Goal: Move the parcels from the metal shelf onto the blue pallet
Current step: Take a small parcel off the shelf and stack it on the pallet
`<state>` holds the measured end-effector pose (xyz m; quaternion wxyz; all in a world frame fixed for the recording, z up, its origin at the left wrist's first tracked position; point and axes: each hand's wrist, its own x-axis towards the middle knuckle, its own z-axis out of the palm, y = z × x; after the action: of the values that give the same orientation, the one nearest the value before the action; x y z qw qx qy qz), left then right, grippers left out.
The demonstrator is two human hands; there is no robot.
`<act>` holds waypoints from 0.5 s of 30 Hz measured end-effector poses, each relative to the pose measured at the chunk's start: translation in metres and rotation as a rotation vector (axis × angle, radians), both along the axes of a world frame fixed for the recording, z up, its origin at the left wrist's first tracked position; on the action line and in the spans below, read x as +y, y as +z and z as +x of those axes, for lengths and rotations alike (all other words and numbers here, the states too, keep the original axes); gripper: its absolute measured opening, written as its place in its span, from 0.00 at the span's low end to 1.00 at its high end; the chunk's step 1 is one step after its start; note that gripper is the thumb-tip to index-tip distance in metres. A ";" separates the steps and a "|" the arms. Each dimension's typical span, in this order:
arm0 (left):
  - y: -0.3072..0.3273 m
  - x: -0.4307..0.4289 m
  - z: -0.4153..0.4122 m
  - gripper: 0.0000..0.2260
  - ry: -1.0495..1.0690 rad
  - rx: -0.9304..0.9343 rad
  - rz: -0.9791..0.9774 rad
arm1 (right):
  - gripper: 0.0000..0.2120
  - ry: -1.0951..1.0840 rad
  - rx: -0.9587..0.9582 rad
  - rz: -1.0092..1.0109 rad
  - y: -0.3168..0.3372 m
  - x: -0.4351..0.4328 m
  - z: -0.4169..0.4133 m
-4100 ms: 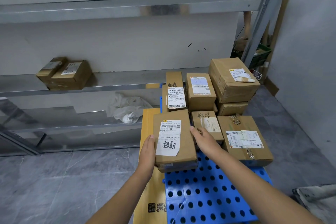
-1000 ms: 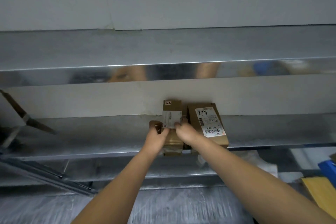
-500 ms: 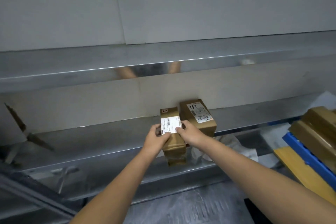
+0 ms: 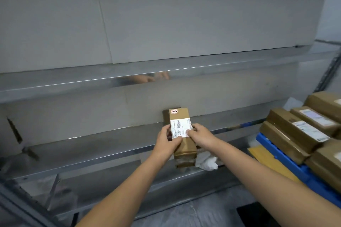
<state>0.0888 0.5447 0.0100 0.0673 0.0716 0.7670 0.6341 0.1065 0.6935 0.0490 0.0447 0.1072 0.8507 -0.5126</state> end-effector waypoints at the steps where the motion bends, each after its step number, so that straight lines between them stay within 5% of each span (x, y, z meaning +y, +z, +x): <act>1: 0.004 0.014 0.009 0.24 -0.013 0.016 -0.002 | 0.17 -0.037 0.004 0.000 0.001 0.014 0.012; 15: 0.036 0.286 0.151 0.25 -0.477 0.113 0.020 | 0.17 -0.577 0.152 -0.016 0.027 0.252 0.218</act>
<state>0.2396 0.8305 0.0459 0.1715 0.2867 0.7247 0.6027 0.3246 0.9457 0.0759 -0.1660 0.3054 0.7819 -0.5175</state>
